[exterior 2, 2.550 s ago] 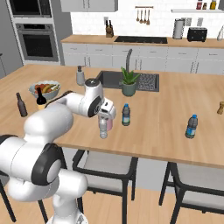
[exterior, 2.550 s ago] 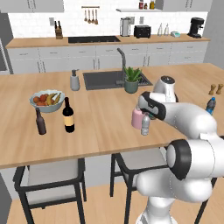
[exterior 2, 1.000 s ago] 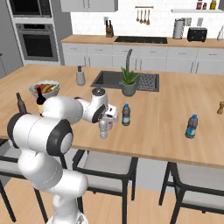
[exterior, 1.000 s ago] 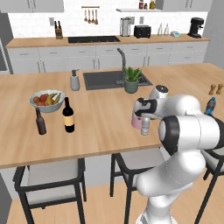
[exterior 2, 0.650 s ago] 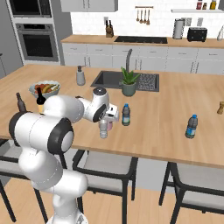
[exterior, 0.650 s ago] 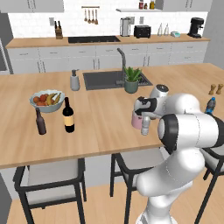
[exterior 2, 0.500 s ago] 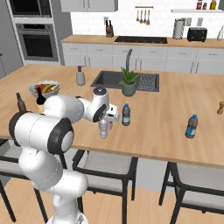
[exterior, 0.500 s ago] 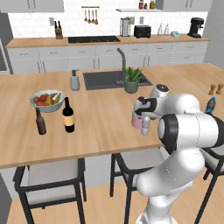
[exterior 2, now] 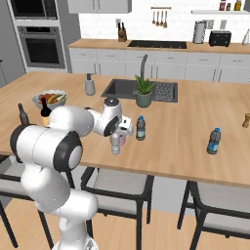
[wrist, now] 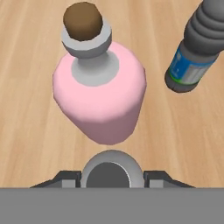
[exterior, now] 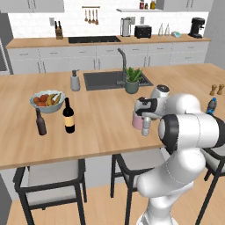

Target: Move the plastic bottles in the middle to the plastics group, and the glass bottles in the middle to the glass group.

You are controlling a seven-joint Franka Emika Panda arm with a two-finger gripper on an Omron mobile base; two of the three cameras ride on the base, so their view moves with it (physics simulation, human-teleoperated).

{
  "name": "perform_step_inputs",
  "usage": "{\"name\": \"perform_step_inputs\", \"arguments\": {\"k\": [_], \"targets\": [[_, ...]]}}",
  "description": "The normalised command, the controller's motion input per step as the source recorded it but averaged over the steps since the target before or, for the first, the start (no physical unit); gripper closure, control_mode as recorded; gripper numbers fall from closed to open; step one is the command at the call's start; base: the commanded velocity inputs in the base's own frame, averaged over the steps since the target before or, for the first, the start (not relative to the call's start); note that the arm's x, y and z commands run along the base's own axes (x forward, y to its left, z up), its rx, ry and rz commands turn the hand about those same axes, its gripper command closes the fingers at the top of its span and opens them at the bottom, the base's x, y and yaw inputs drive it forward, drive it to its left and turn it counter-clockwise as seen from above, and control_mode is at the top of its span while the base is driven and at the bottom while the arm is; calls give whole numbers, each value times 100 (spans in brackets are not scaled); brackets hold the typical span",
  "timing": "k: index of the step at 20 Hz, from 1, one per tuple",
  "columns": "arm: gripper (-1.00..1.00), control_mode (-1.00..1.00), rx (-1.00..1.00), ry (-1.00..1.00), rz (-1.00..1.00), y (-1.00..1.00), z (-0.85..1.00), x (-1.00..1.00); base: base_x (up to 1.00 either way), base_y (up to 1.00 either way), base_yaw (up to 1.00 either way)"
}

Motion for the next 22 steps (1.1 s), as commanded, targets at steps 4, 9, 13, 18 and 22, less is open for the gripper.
{"name": "perform_step_inputs", "arguments": {"k": [4, 9, 13, 18, 22], "targets": [[100, -100, 0, -1, 0, -2, 0, -16, 0, 0, 0], [100, -100, 0, -6, -1, -30, 17, -80, 0, 0, 0], [100, -100, 0, -1, -4, -54, 53, -69, 0, 0, 0], [100, -100, -4, 0, -3, -61, 60, -32, 0, 0, 0], [100, -100, -8, 2, -3, -86, 40, -1, 0, 0, 0]]}}
